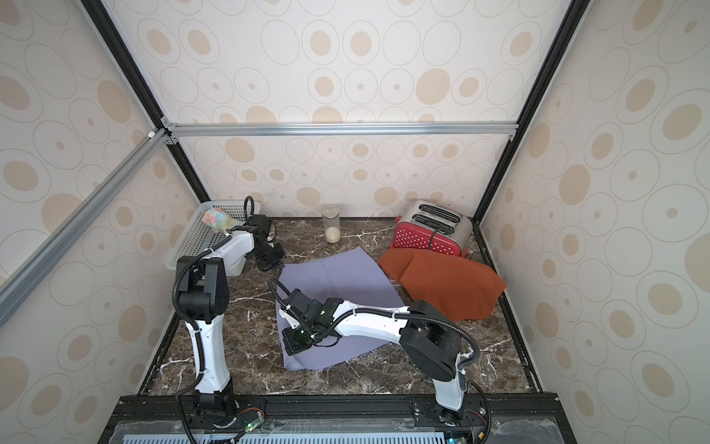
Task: Roll up the skirts
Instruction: Fold the skirt at the center of the board.
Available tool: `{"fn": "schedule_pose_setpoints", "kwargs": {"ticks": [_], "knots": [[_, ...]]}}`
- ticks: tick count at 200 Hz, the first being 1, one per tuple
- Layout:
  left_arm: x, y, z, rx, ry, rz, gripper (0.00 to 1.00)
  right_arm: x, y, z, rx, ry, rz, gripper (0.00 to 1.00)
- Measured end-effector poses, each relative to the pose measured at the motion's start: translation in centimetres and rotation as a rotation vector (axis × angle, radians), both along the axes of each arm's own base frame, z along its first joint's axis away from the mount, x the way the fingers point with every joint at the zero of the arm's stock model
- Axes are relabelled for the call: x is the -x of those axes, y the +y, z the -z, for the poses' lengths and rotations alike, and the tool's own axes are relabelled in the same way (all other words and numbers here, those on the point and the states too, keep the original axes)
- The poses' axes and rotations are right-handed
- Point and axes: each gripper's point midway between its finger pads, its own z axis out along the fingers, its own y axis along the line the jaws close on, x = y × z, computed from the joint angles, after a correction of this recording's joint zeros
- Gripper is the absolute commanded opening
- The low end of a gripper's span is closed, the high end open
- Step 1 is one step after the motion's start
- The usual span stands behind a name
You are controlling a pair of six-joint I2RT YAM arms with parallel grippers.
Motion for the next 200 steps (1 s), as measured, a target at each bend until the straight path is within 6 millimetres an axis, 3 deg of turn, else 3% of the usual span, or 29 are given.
{"fn": "schedule_pose_setpoints", "kwargs": {"ticks": [42,65,78,94,106,119,129,152,160,176,200], "knots": [[1.9,3.4,-8.6,-0.05,-0.17,-0.104,0.0,1.3,2.0,-2.1,-0.086,0.038,-0.054,0.0],[2.8,4.9,-11.0,-0.082,-0.218,-0.143,0.0,1.7,2.1,-1.8,-0.095,0.053,-0.048,0.0],[3.0,5.3,-11.1,-0.088,-0.219,-0.153,0.0,1.5,1.7,-1.2,-0.071,0.05,-0.03,0.07],[2.9,5.4,-10.2,-0.083,-0.198,-0.154,0.0,1.1,1.8,-1.1,-0.057,0.053,-0.006,0.22],[2.8,5.5,-9.3,-0.081,-0.177,-0.154,0.0,0.5,2.7,-1.2,-0.059,0.055,0.01,0.26],[2.7,5.5,-8.5,-0.079,-0.156,-0.153,0.0,-0.4,4.1,-0.8,-0.061,0.052,0.032,0.39],[2.7,5.4,-8.0,-0.077,-0.145,-0.151,0.0,-1.1,4.5,-0.1,-0.044,0.051,0.072,0.42],[2.7,5.2,-8.0,-0.062,-0.144,-0.146,0.0,-2.2,3.9,1.8,0.039,0.022,0.157,0.61],[2.6,5.1,-8.0,-0.058,-0.146,-0.144,0.0,-2.4,3.6,2.1,0.075,-0.002,0.188,0.62],[2.7,5.0,-7.9,-0.049,-0.143,-0.14,0.0,-2.3,3.9,1.5,0.132,-0.082,0.22,0.69],[2.7,4.7,-7.9,-0.038,-0.143,-0.135,0.0,-0.6,7.7,-1.2,0.115,-0.181,0.211,0.7]]}}
